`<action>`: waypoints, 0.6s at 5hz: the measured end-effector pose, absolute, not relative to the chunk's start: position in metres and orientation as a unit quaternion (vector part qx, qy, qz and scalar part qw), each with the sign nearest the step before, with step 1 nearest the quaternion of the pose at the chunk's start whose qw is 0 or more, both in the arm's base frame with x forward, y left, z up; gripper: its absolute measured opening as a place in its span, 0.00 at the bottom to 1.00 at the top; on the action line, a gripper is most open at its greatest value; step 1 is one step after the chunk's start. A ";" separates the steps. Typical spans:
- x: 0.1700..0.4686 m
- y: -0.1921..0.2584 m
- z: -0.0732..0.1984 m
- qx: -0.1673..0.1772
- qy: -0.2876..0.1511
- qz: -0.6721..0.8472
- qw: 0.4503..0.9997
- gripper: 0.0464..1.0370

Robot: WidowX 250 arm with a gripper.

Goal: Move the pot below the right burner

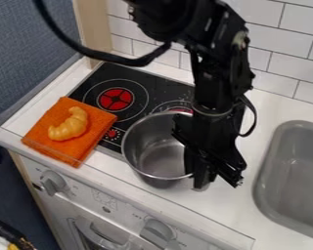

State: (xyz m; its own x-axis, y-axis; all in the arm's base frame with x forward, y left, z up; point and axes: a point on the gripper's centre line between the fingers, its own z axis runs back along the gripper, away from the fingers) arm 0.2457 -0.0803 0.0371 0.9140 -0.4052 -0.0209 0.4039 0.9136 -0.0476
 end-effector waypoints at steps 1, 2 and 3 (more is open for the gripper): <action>0.254 -0.073 0.034 -0.020 0.000 -0.182 0.983 0.06; 0.258 -0.059 0.028 -0.055 -0.027 -0.131 0.989 0.25; 0.260 -0.060 0.040 -0.087 -0.072 -0.135 0.984 0.54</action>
